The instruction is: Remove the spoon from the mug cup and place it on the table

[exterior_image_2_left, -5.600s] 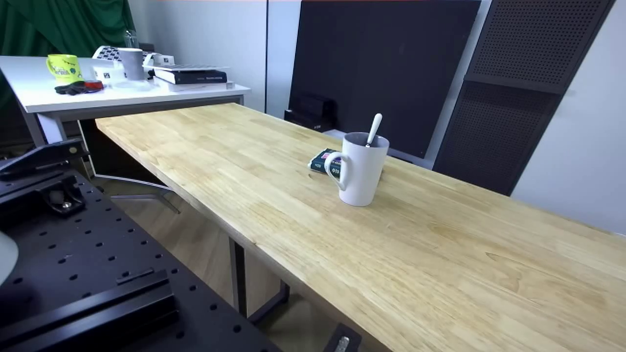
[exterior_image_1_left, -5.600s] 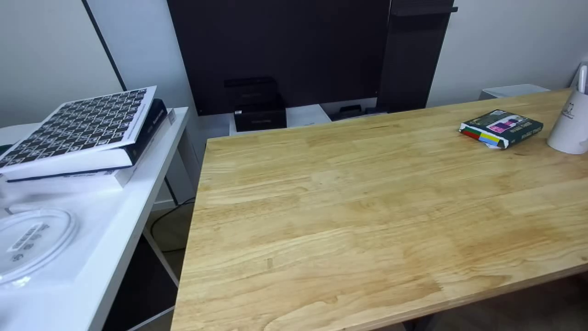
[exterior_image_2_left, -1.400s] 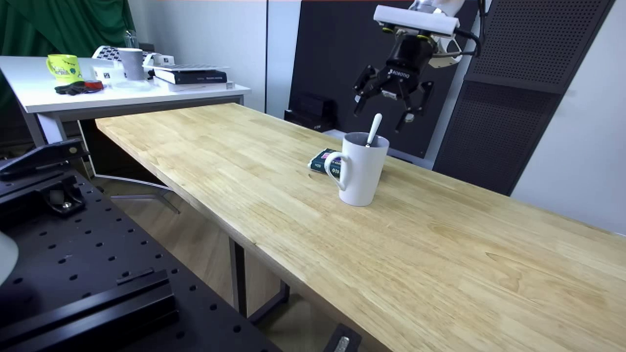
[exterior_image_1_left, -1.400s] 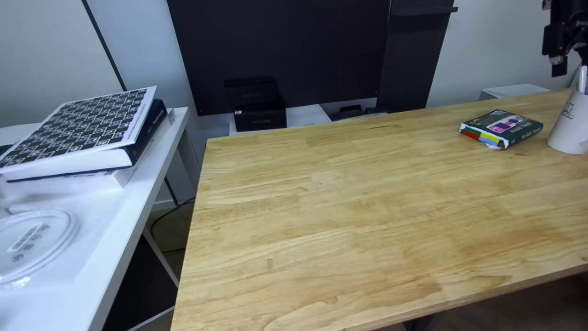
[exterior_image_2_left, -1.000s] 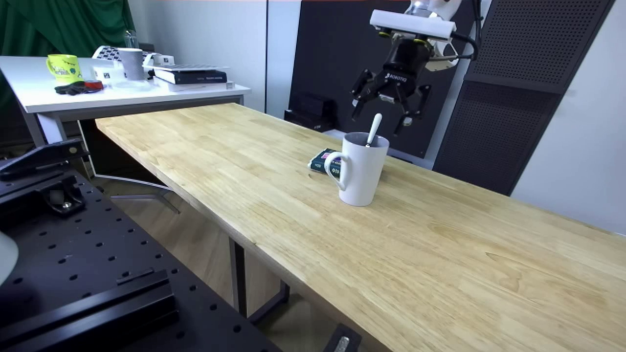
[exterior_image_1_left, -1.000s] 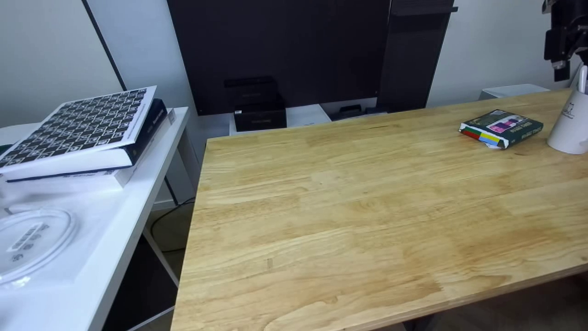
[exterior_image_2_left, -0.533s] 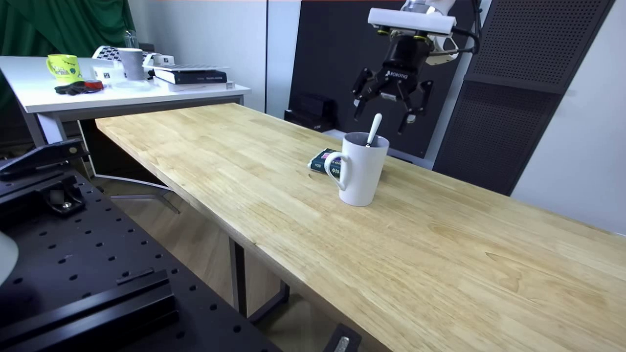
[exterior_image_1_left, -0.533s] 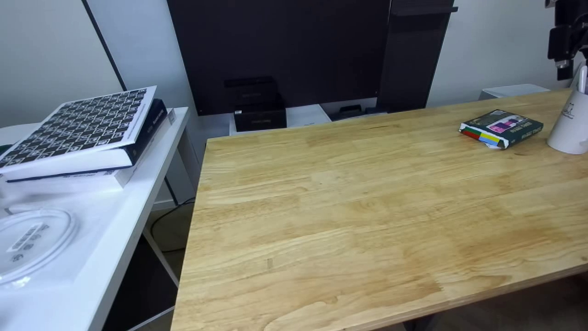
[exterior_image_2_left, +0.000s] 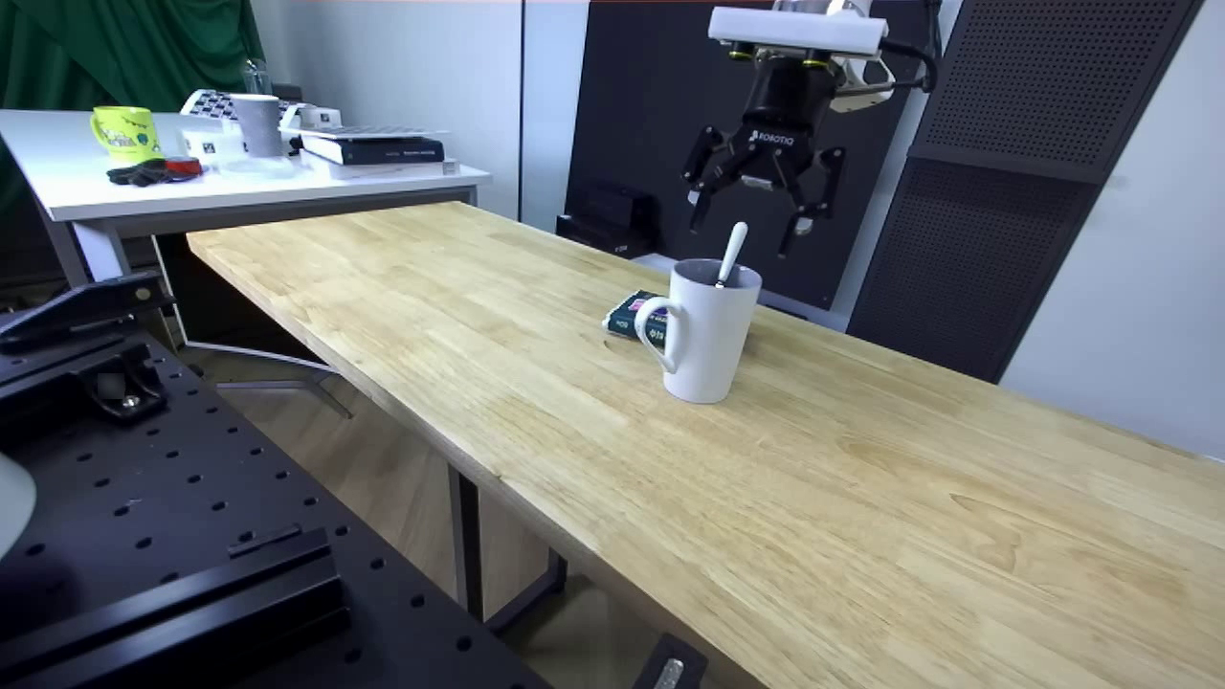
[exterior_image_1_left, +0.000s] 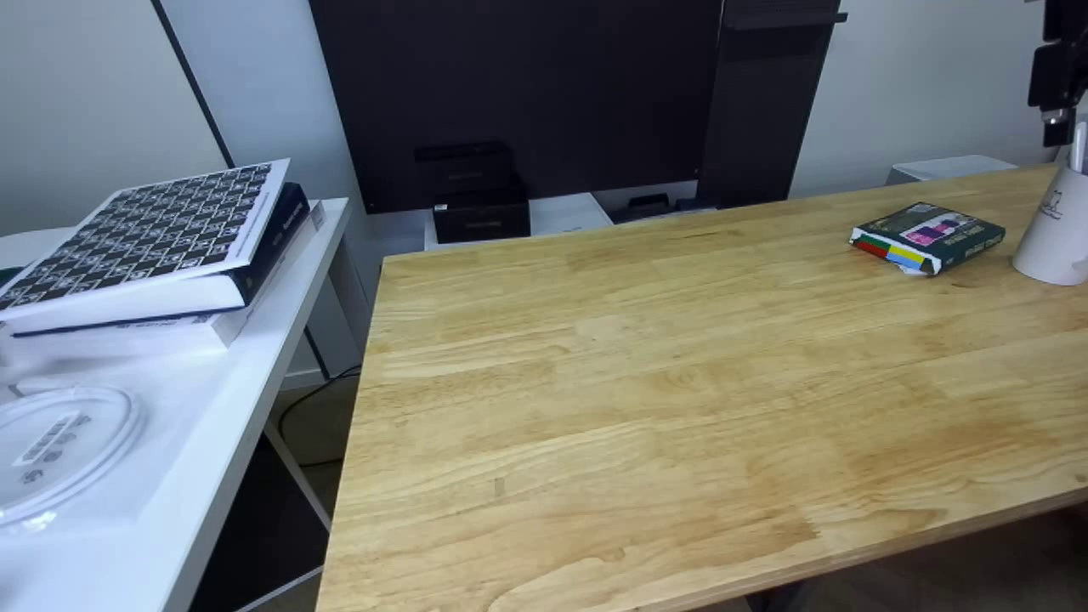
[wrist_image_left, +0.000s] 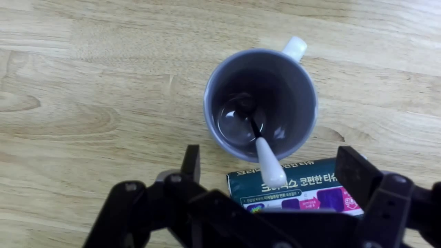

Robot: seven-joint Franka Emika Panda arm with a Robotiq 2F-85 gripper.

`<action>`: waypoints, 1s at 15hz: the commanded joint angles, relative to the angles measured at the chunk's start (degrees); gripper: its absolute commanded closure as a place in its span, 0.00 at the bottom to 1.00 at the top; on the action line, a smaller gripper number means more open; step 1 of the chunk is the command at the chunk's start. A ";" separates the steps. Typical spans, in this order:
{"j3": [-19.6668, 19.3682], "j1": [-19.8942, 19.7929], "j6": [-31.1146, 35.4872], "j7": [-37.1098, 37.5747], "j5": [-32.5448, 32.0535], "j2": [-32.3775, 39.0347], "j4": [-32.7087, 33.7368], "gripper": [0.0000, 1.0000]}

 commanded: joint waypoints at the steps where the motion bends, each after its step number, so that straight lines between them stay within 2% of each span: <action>1: -0.33 1.01 2.53 1.60 -1.51 -3.64 -4.88 0.25; 11: -0.26 1.95 6.31 1.35 -3.60 -6.14 -9.66 0.95; 13: -0.24 1.91 6.53 1.21 -3.76 -6.41 -10.00 1.00; 15: -0.21 1.84 6.72 1.10 -3.71 -6.69 -10.31 1.00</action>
